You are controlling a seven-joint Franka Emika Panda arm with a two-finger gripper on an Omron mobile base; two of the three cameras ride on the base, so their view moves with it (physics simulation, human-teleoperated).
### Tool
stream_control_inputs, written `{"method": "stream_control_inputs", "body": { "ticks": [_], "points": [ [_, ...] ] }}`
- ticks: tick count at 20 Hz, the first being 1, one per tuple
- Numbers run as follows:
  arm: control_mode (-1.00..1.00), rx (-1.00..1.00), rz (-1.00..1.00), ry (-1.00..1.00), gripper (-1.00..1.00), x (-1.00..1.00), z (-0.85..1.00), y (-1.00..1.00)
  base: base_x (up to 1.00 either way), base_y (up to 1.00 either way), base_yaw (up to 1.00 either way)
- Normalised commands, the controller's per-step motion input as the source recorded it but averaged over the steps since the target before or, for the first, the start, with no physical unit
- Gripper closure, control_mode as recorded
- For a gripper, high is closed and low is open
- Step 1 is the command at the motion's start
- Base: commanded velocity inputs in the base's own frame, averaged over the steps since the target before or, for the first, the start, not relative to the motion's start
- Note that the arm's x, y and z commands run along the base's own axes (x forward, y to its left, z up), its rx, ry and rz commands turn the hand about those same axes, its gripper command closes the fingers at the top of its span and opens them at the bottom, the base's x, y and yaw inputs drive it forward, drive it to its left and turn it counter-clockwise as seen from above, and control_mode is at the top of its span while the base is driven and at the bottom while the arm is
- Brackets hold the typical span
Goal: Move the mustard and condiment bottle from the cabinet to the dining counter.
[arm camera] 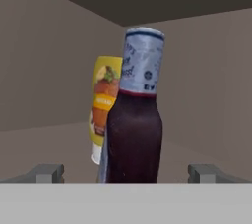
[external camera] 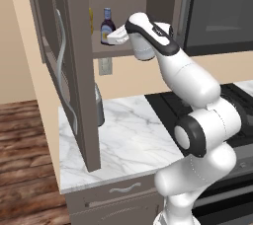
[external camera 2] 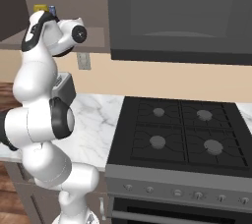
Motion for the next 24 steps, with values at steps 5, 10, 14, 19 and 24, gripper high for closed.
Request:
{"method": "stream_control_inputs", "body": {
  "ticks": [5, 10, 14, 19, 24],
  "points": [
    [-1.00, 0.00, 0.00, 0.00, -1.00, 0.04, -0.02, 0.08, 0.00, 0.00, 0.00],
    [-1.00, 0.00, 0.01, 0.00, -1.00, 0.02, -0.03, 0.05, 0.00, 0.00, 0.00],
    [-1.00, 0.00, 0.04, 0.00, -1.00, 0.00, -0.04, 0.00, 0.00, 0.00, 0.00],
    [-1.00, 0.00, 0.04, 0.00, 1.00, 0.00, -0.07, 0.10, 0.00, 0.00, 0.00],
    [-1.00, 0.00, 0.02, 0.03, 1.00, 0.06, -0.10, 0.36, 0.00, 0.00, 0.00]
  ]
}}
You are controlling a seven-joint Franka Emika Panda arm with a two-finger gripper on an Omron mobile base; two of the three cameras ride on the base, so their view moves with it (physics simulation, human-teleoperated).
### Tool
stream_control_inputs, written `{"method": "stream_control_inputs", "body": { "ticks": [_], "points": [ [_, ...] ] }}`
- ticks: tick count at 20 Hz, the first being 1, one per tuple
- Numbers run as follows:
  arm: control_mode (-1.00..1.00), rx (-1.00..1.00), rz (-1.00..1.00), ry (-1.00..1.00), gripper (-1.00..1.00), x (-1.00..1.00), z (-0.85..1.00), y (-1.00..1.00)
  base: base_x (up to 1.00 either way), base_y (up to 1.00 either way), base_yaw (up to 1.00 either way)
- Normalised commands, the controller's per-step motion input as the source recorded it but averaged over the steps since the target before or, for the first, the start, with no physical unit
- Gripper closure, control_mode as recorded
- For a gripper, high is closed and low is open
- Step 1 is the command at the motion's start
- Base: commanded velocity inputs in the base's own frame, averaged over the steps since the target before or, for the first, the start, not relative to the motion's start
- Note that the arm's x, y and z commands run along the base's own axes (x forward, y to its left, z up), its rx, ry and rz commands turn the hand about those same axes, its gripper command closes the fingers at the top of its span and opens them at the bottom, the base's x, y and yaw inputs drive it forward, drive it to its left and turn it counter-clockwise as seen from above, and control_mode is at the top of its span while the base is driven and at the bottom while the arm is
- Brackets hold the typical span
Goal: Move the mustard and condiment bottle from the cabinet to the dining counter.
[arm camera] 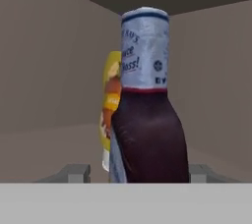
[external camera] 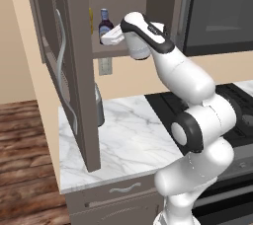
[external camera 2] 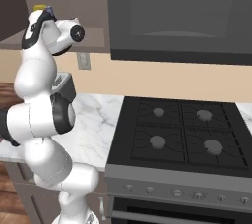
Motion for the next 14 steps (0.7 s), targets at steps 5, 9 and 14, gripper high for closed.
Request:
{"method": "stream_control_inputs", "body": {
  "ticks": [5, 9, 14],
  "points": [
    [-1.00, 0.00, 0.03, 0.02, 1.00, 0.09, -0.06, 0.17, 0.00, 0.00, 0.00],
    [-1.00, 0.00, 0.00, 0.02, 1.00, 0.00, -0.01, 0.01, 0.00, 0.00, 0.00],
    [-1.00, 0.00, 0.00, 0.00, 1.00, -0.14, 0.00, 0.00, 0.00, 0.00, 0.00]
  ]
}}
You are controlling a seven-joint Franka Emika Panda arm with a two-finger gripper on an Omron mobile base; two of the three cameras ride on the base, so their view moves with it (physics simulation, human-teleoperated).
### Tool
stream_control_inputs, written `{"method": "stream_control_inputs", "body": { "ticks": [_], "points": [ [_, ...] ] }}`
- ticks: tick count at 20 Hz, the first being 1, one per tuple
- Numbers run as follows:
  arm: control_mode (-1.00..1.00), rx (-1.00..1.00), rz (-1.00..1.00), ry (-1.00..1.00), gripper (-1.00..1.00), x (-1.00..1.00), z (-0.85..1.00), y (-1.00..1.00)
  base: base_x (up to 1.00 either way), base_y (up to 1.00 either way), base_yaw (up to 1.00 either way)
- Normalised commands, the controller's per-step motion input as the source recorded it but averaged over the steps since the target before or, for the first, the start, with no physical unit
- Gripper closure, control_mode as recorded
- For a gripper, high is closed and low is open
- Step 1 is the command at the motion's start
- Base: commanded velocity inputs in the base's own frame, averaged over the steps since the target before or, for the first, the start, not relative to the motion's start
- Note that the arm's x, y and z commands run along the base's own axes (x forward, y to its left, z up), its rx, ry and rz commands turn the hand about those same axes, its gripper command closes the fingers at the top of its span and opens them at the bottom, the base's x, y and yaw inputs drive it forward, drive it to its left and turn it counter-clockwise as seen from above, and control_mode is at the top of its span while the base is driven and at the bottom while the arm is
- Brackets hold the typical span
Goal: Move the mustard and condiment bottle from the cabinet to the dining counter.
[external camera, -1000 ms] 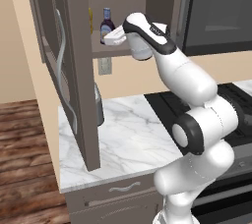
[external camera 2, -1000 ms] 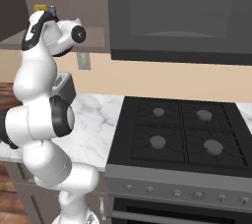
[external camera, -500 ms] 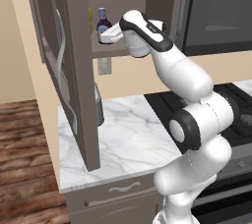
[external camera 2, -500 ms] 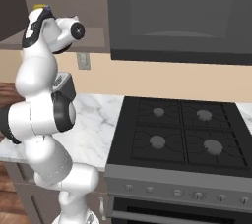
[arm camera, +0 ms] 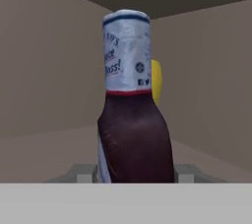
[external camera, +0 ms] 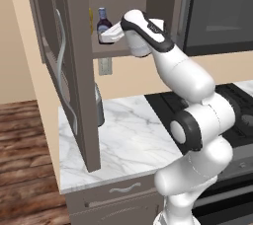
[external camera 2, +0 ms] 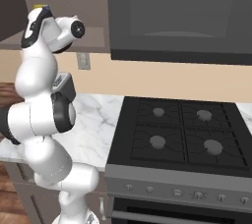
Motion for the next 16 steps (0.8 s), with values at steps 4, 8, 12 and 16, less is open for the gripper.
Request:
{"method": "stream_control_inputs", "body": {
  "ticks": [4, 8, 12, 16],
  "points": [
    [-1.00, 0.07, 0.00, -0.05, 1.00, -0.63, 0.07, -0.39, 0.00, 0.00, 0.00],
    [-1.00, 0.11, 0.00, -0.03, 1.00, -0.76, 0.20, -0.56, 0.00, 0.00, 0.00],
    [-1.00, 0.09, 0.00, -0.01, 1.00, -0.76, 0.18, -0.61, 0.00, 0.00, 0.00],
    [-1.00, 0.03, 0.00, 0.00, 1.00, -0.73, 0.05, -0.59, 0.00, 0.00, 0.00]
  ]
}}
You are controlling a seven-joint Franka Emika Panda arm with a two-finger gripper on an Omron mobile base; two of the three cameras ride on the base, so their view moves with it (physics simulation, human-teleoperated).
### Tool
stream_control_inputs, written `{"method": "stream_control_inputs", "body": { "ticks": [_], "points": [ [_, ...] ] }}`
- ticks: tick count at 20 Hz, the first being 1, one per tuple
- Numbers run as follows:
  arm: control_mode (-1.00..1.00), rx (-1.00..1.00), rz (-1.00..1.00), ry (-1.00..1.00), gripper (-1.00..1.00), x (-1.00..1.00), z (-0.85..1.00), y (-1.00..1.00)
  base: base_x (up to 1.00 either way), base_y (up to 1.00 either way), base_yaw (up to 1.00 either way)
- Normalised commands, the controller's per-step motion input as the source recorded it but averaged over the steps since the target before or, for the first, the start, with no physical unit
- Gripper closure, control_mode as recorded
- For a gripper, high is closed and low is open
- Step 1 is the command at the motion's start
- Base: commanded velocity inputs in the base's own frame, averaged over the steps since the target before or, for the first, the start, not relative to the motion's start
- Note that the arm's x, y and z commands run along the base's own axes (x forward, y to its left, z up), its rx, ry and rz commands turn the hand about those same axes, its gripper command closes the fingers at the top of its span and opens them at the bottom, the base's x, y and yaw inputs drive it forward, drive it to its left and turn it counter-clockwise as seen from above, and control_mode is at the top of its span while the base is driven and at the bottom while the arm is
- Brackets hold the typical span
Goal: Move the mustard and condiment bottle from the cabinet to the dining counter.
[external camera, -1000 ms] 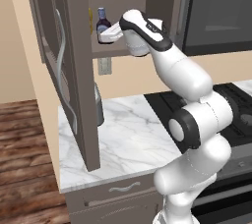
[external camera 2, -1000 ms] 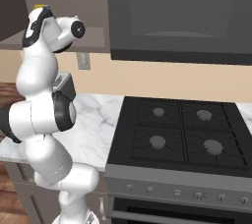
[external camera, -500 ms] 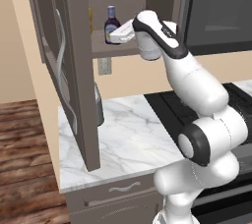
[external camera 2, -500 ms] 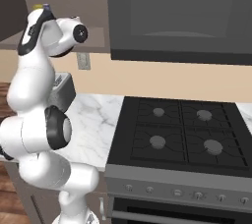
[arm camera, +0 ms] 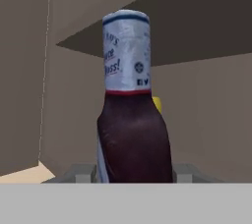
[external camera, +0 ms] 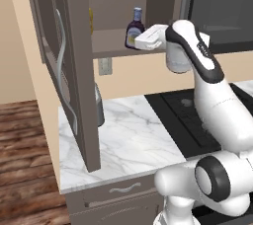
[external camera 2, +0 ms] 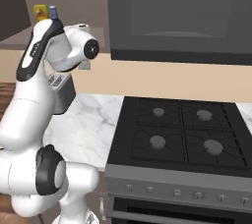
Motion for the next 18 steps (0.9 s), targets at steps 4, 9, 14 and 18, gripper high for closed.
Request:
{"method": "stream_control_inputs", "body": {
  "ticks": [4, 9, 14, 18],
  "points": [
    [-1.00, 0.00, 0.00, 0.00, 1.00, -0.67, 0.00, -0.38, 0.00, 0.00, 0.00],
    [-1.00, 0.00, 0.00, 0.00, 1.00, -0.60, -0.04, -0.17, 0.00, 0.00, 0.00],
    [-1.00, 0.00, 0.00, 0.00, 1.00, -0.55, -0.12, -0.19, 0.00, 0.00, 0.00],
    [-1.00, 0.00, 0.00, 0.00, 1.00, -0.50, -0.16, -0.18, 0.00, 0.00, 0.00]
  ]
}}
